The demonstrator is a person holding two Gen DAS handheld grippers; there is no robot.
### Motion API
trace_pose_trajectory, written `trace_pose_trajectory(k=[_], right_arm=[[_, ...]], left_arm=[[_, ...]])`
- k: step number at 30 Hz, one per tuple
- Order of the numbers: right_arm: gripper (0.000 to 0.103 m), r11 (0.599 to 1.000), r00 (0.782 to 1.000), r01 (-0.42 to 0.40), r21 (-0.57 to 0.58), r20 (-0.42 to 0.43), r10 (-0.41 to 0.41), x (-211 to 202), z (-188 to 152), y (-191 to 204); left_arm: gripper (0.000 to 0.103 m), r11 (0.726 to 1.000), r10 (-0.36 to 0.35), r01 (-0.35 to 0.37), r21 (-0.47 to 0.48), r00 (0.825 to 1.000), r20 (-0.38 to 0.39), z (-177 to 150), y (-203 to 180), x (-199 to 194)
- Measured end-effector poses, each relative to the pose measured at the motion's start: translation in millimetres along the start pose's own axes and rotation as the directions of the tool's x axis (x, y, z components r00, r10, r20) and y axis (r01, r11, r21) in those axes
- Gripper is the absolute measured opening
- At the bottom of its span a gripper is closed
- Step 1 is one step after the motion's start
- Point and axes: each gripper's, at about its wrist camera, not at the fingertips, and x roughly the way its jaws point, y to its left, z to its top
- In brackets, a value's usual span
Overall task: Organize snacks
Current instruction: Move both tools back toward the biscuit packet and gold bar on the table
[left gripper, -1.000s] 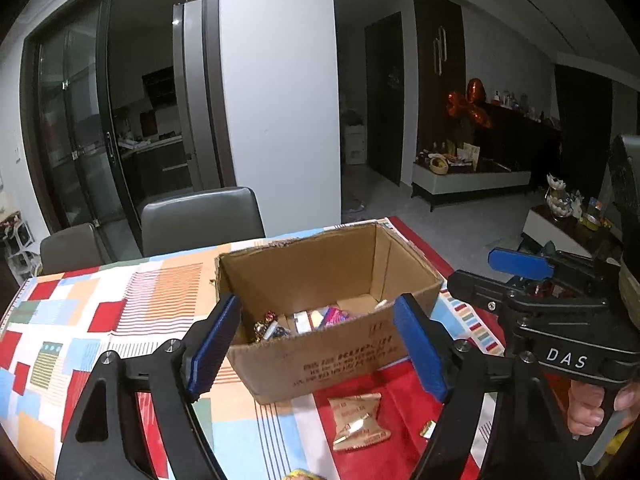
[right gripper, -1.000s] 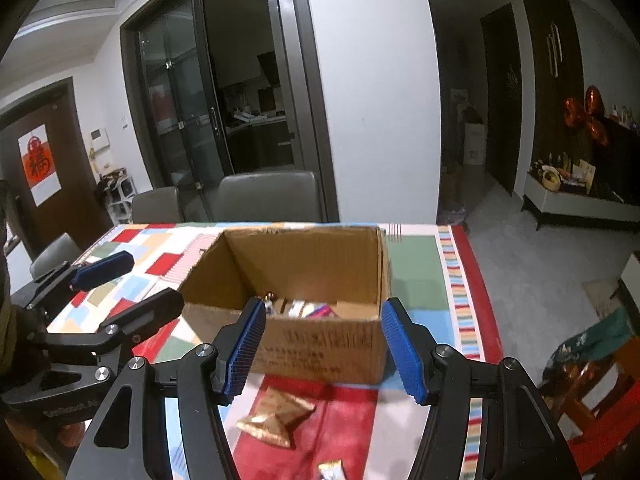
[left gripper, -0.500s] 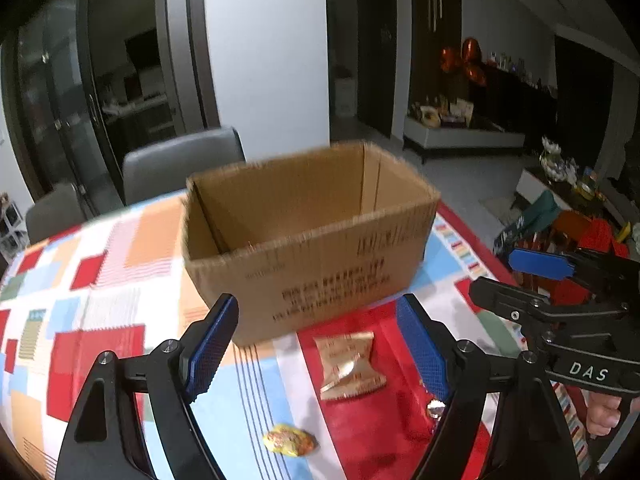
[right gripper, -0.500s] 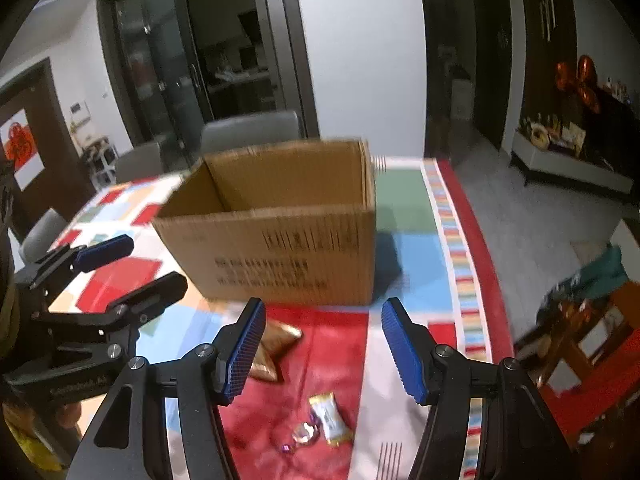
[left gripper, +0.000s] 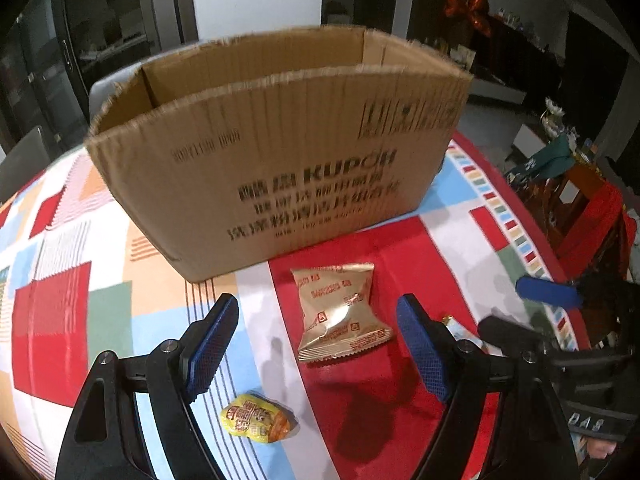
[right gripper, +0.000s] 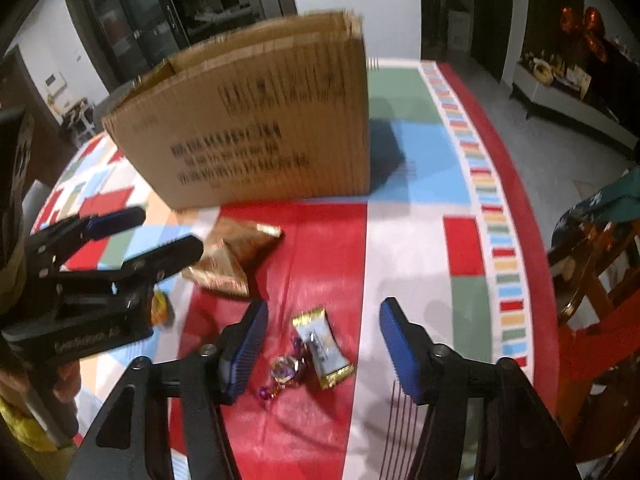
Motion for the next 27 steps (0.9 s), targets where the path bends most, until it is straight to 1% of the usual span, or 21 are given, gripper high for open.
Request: trace_pose_trajectory(k=[5, 7, 13, 17, 20, 21, 22, 24, 26, 27], right_arm=[[0.049, 1.0, 0.998, -0.019, -0.014, -0.059, 0.018, 15.8, -9.0, 3.5], [0.048, 0.999, 0.997, -0.023, -0.027, -0.074, 0.021, 19.6, -10.6, 6.4], [0.048, 0.998, 0.995, -0.024, -0.058, -0.101, 0.018, 28.9, -12.7, 13.2], [0.048, 0.997, 0.994, -0.005, -0.076, -0.109, -0.003, 35.7, -12.7, 15.2], [0.043, 0.996, 0.993, -0.004, -0.086, -0.119, -0.007, 40.4, -13.6, 15.7], [0.042, 0.996, 0.993, 0.003, -0.09, -0.116, -0.013, 41.2, -13.7, 15.8], [0.042, 0.996, 0.994, 0.009, -0.092, -0.109, -0.019, 41.6, -13.7, 15.8], [0.038, 0.995, 0.995, 0.011, -0.101, -0.102, -0.022, 42.9, -13.8, 15.8], [0.036, 0.995, 0.993, 0.009, -0.104, -0.116, -0.021, 46.6, -14.7, 14.7], [0.035, 0.995, 0.993, 0.006, -0.103, -0.119, -0.018, 47.8, -15.3, 14.0]], left_arm=[[0.081, 1.0, -0.004, 0.004, -0.007, 0.999, -0.038, -0.7, 0.2, 17.1], [0.081, 1.0, -0.007, 0.007, -0.011, 0.999, -0.049, -1.7, -0.2, 21.7], [0.081, 1.0, -0.017, 0.016, -0.013, 0.997, -0.079, 0.5, -1.7, 34.7], [0.081, 1.0, -0.017, 0.015, -0.017, 0.994, -0.104, 0.9, -2.6, 45.0], [0.08, 1.0, -0.02, 0.018, -0.019, 0.993, -0.119, 0.2, -4.1, 51.0], [0.08, 1.0, -0.018, 0.017, -0.015, 0.992, -0.122, -0.3, -4.9, 52.3], [0.076, 1.0, -0.016, 0.015, -0.012, 0.992, -0.123, -0.8, -5.5, 53.1], [0.072, 1.0, -0.023, 0.022, -0.013, 0.992, -0.124, -1.8, -6.4, 53.9], [0.066, 0.999, -0.031, 0.028, -0.02, 0.992, -0.125, -2.5, -8.0, 55.8], [0.061, 0.999, -0.031, 0.028, -0.02, 0.992, -0.126, -3.1, -8.3, 55.8]])
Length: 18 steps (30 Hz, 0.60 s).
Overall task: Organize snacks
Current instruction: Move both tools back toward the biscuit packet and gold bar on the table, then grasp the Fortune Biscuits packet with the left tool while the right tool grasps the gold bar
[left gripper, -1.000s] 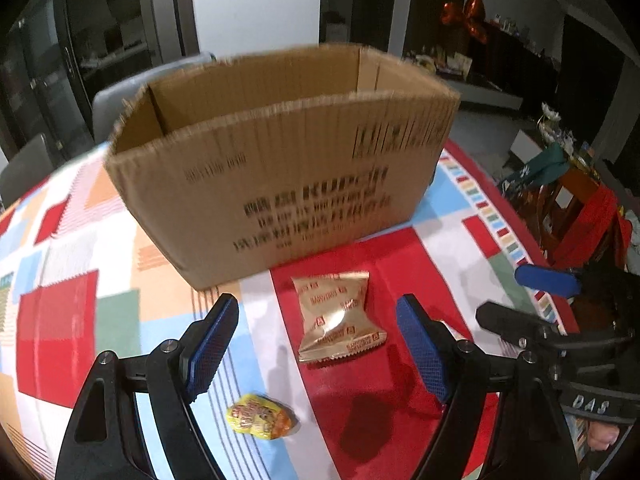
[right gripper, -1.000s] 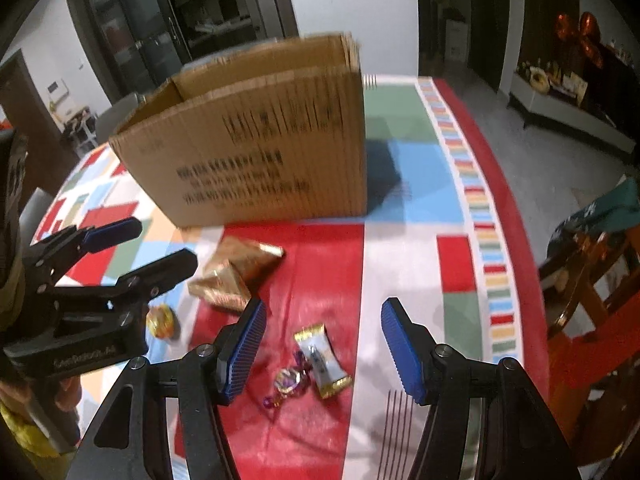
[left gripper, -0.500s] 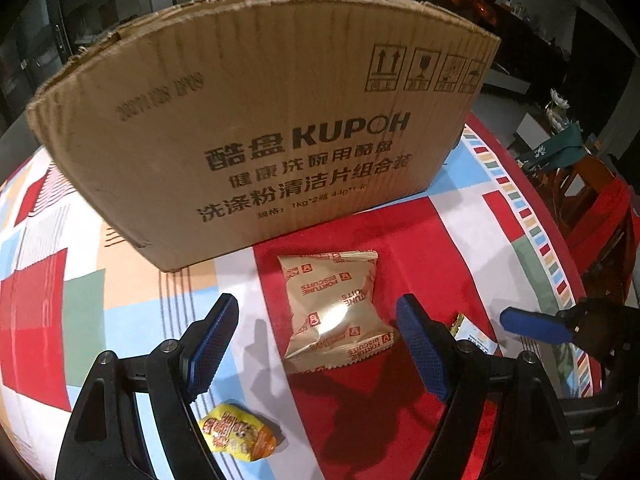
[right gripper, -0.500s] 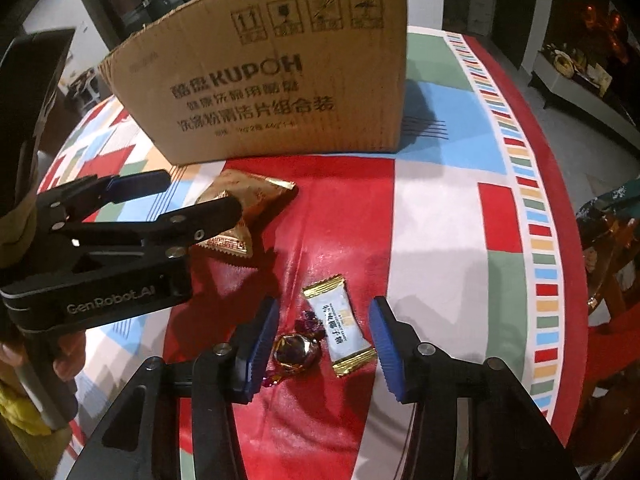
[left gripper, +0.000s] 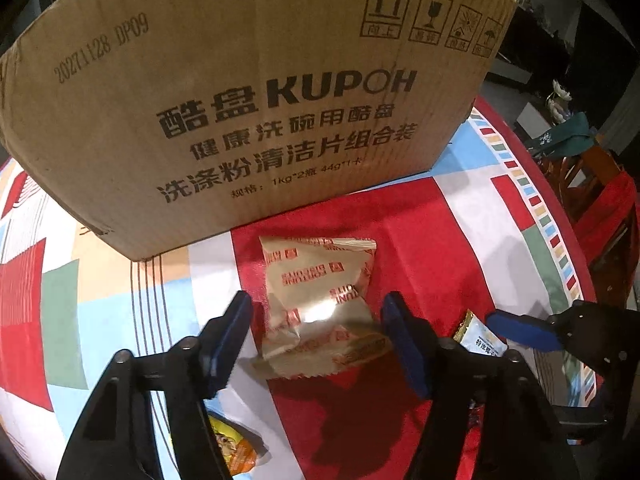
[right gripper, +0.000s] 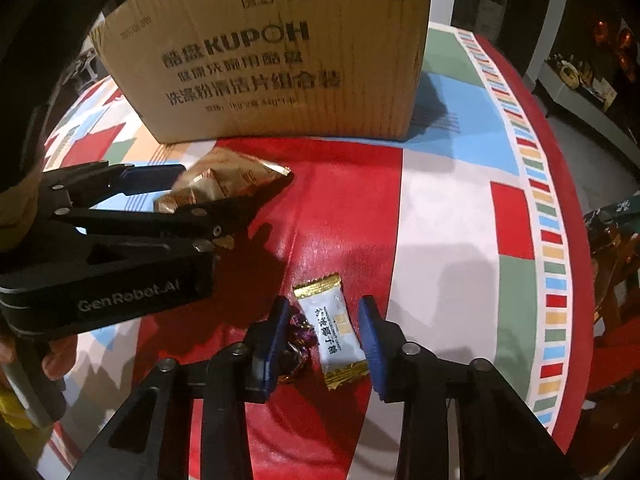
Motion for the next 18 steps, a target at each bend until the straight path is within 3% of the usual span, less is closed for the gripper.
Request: trace_pose_trajectory(k=[6, 18], right_arm=[[0.026, 1.0, 1.0, -0.004, -0.008, 0.017, 0.004, 1.1, 1.9, -1.0], [0.025, 0.997, 0.996, -0.062, 0.053, 0.075, 0.058, -13.3, 3.0, -12.3]], left_arm=[[0.057, 1.0, 0.004, -0.004, 0.009, 1.0, 0.004, -3.5, -2.8, -0.3], [0.054, 1.0, 0.024, -0.025, 0.019, 0.998, 0.066, -16.6, -5.7, -26.0]])
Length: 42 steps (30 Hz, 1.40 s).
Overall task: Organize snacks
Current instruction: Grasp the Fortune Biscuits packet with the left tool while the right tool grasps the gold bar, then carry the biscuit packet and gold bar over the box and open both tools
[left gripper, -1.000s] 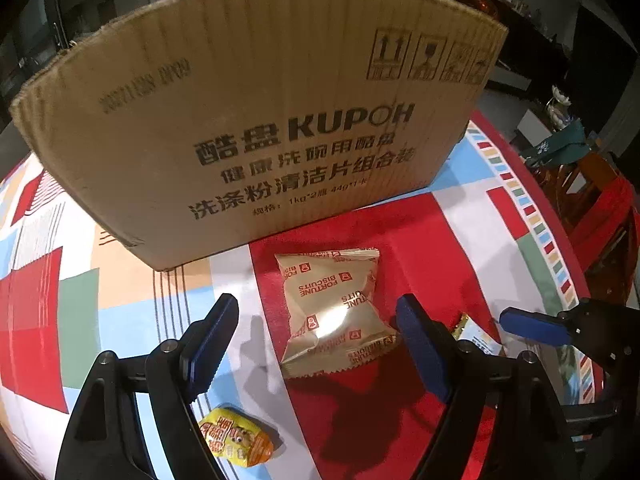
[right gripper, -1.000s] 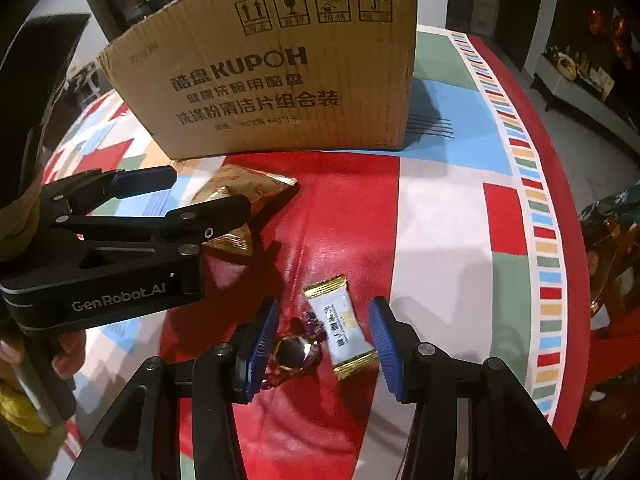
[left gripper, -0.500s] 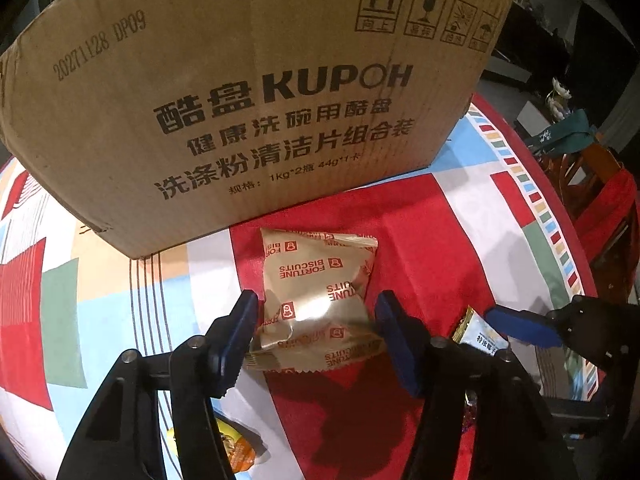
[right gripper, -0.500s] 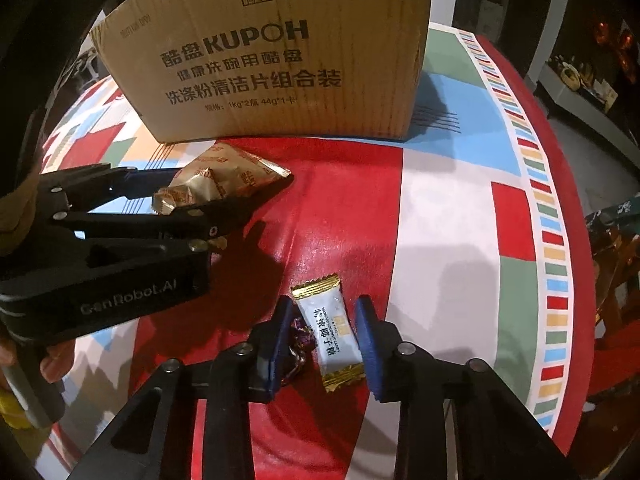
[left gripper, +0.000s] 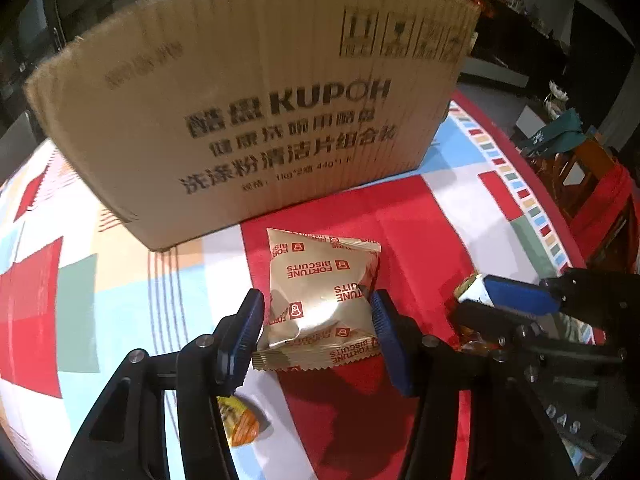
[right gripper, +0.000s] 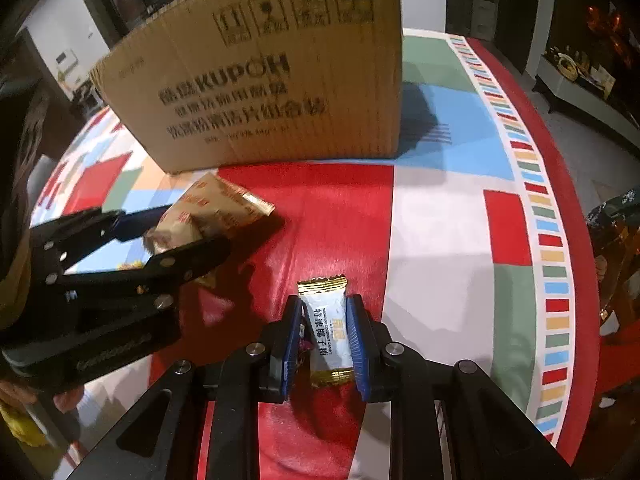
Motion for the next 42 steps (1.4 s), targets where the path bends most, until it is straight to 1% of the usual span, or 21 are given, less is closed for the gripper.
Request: trace_pose_trajectory(k=[7, 9, 11, 13, 16, 21, 28, 30, 42], right_arm=[[0.025, 1.0, 0.997, 0.001, -0.006, 0.077, 0.0, -26.1, 4.4, 3.5], [0.021, 1.0, 0.995, 0.0, -0.017, 0.099, 0.001, -34.4, 5.8, 7.2], [0.021, 0.999, 0.993, -0.001, -0.033, 0.116, 0.005, -42.0, 7.3, 11.6], [0.021, 0.999, 0.994, 0.008, -0.041, 0.113, -0.003, -43.9, 8.3, 12.9], [0.021, 1.0, 0.996, -0.006, -0.013, 0.093, 0.008, -39.8, 7.7, 6.3], [0.022, 0.999, 0.999, -0.012, 0.038, 0.045, 0.01, -27.2, 0.0, -8.1], [0.022, 1.0, 1.0, 0.002, -0.012, -0.012, -0.002, -16.4, -13.9, -7.0], [0.028, 1.0, 1.0, -0.001, -0.018, -0.026, 0.001, -12.2, -14.4, -6.1], [0.029, 0.996, 0.997, 0.061, -0.065, -0.038, -0.063, 10.8, -3.2, 3.2]], left_arm=[[0.054, 1.0, 0.001, 0.0, -0.012, 0.996, 0.091, -4.1, 2.2, -38.7], [0.054, 1.0, 0.0, 0.003, -0.019, 0.993, 0.115, -4.1, 3.4, -49.4], [0.054, 1.0, -0.004, 0.007, -0.02, 0.99, 0.139, -3.3, 2.0, -59.2], [0.054, 1.0, -0.005, 0.008, -0.021, 0.988, 0.155, -4.8, 1.5, -69.4], [0.054, 1.0, 0.002, 0.001, -0.016, 0.985, 0.172, -8.2, -0.8, -76.2], [0.054, 1.0, 0.002, -0.001, -0.002, 0.985, 0.173, -22.5, -5.7, -80.3], [0.053, 1.0, -0.028, 0.028, 0.003, 0.987, 0.157, -34.8, -16.0, -72.6], [0.053, 0.999, -0.033, 0.034, -0.004, 0.988, 0.15, -35.5, -14.9, -69.5], [0.053, 0.999, -0.022, 0.026, -0.03, 0.991, 0.135, -36.7, -3.0, -60.1]])
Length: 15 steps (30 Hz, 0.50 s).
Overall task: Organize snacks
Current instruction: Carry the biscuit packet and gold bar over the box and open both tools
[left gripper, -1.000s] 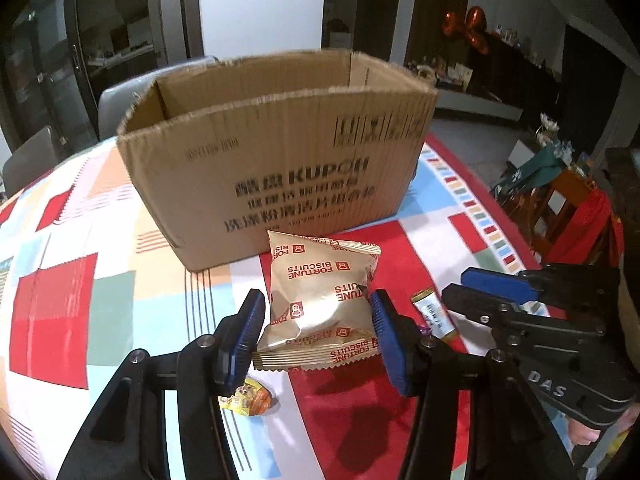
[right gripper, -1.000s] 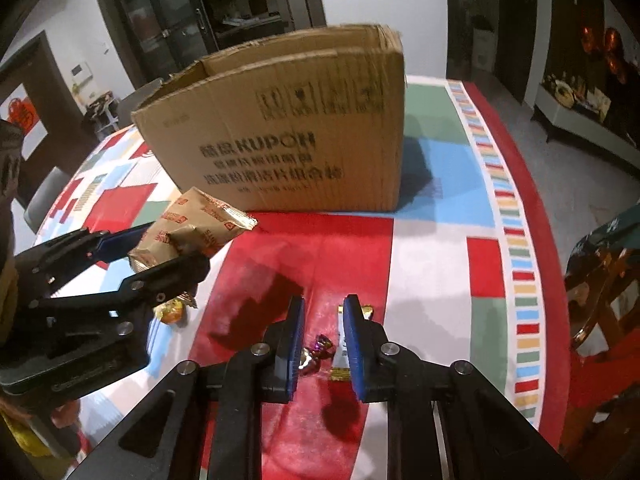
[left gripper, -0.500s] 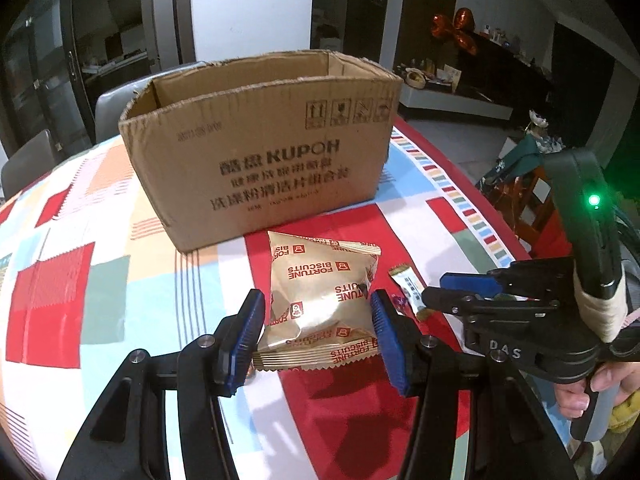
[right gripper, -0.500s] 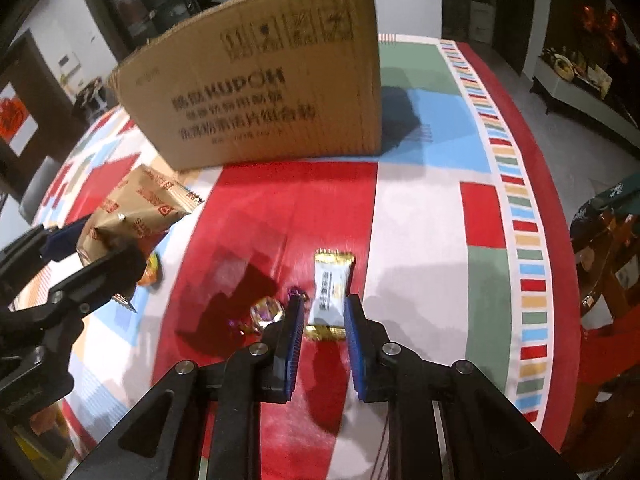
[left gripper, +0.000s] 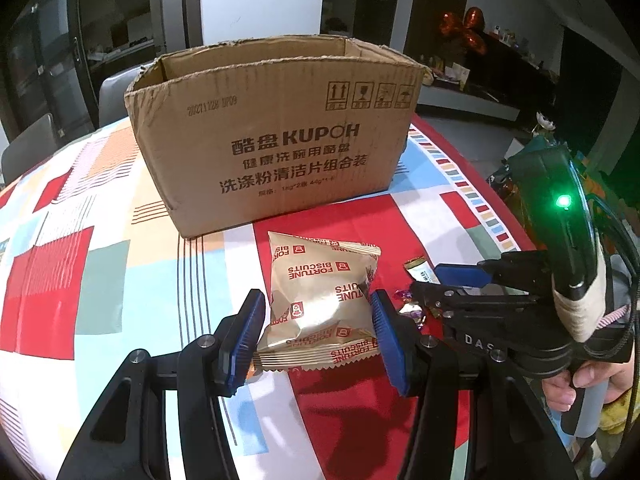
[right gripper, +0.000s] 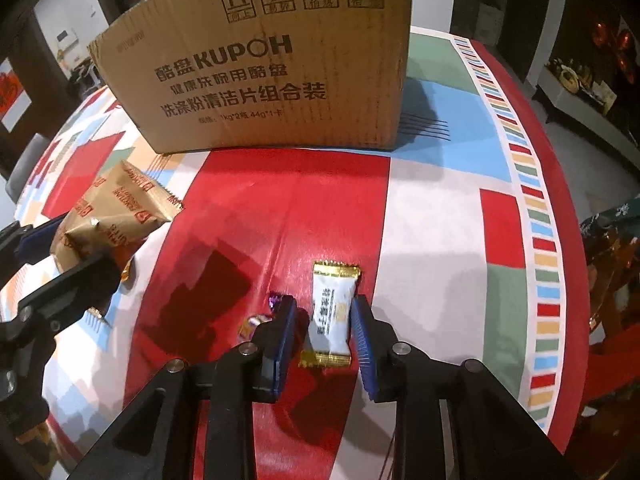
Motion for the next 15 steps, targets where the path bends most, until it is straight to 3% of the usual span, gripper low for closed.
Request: trace_pose_trajectory(k=[5, 9, 15], right_arm=[[0.029, 1.0, 1.0, 0.01, -0.008, 0.001, -0.01, 3.5, 1.0, 0.7], [0.022, 1.0, 1.0, 0.005, -0.004, 0.012, -0.005, -0.7, -0.8, 0.3], [0.022, 1.0, 0.997, -0.006, -0.008, 0.075, 0.006, -25.9, 1.7, 3.6]], left_arm=[[0.053, 1.0, 0.001, -0.001, -0.004, 1.0, -0.005, 0.2, 1.7, 2.4], [0.053, 1.0, 0.001, -0.001, -0.009, 1.0, -0.001, 2.0, 1.8, 1.7], [0.053, 1.0, -0.006, 0.007, -0.016, 1.0, 0.023, 6.0, 1.2, -9.1]])
